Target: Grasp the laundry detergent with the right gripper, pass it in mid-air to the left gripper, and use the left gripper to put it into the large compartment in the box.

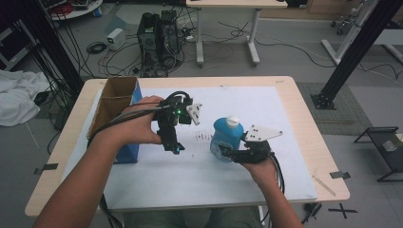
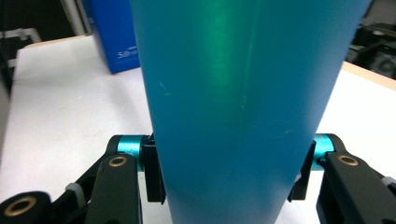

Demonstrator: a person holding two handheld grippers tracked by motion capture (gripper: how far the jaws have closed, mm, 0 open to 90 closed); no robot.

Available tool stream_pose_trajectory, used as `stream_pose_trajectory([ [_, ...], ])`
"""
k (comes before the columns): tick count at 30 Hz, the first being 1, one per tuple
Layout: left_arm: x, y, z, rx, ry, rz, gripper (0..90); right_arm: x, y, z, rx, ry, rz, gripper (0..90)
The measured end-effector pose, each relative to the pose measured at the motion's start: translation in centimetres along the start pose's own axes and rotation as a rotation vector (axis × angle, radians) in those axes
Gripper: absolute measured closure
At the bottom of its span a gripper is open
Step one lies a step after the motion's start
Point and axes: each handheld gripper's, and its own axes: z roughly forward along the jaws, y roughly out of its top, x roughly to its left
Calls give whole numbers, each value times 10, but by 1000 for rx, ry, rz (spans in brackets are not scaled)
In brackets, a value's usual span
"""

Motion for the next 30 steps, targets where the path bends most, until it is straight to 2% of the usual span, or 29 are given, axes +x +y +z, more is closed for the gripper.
stream_pose_trajectory([
  [3,3,5,1,3,-10,6,17,3,0,3,5,38,-20,453],
  [4,4,6,2,4,-21,4,17,3,1,4,12,49,-40,453],
  [7,6,10,4,15,-35,11,17,6,1,7,16,80,-44,453],
  [9,7,13,5,17,-39,10,17,7,2,9,14,108,-66,452],
  [11,7,14,5,15,-43,14,17,8,3,9,19,116,-70,452],
  [12,7,16,5,19,-49,13,17,11,4,13,15,141,-84,452],
  [14,7,18,4,25,-52,16,17,12,6,16,19,161,-116,452],
  [16,7,21,4,27,-60,21,17,14,7,19,20,178,-126,452],
  [18,6,23,4,26,-64,26,17,15,8,21,21,186,-121,453],
  [20,4,26,4,37,-73,22,17,18,11,25,35,214,-126,453],
  [22,4,28,5,44,-66,27,17,18,12,28,17,218,-129,458],
  [24,3,28,8,50,-68,29,17,17,11,31,6,224,-107,467],
  [25,3,29,9,57,-69,31,17,17,11,32,13,237,-80,469],
  [26,3,29,9,57,-69,31,17,15,11,33,3,227,-93,471],
  [30,3,33,9,50,-55,33,17,18,11,34,-13,237,-76,476],
])
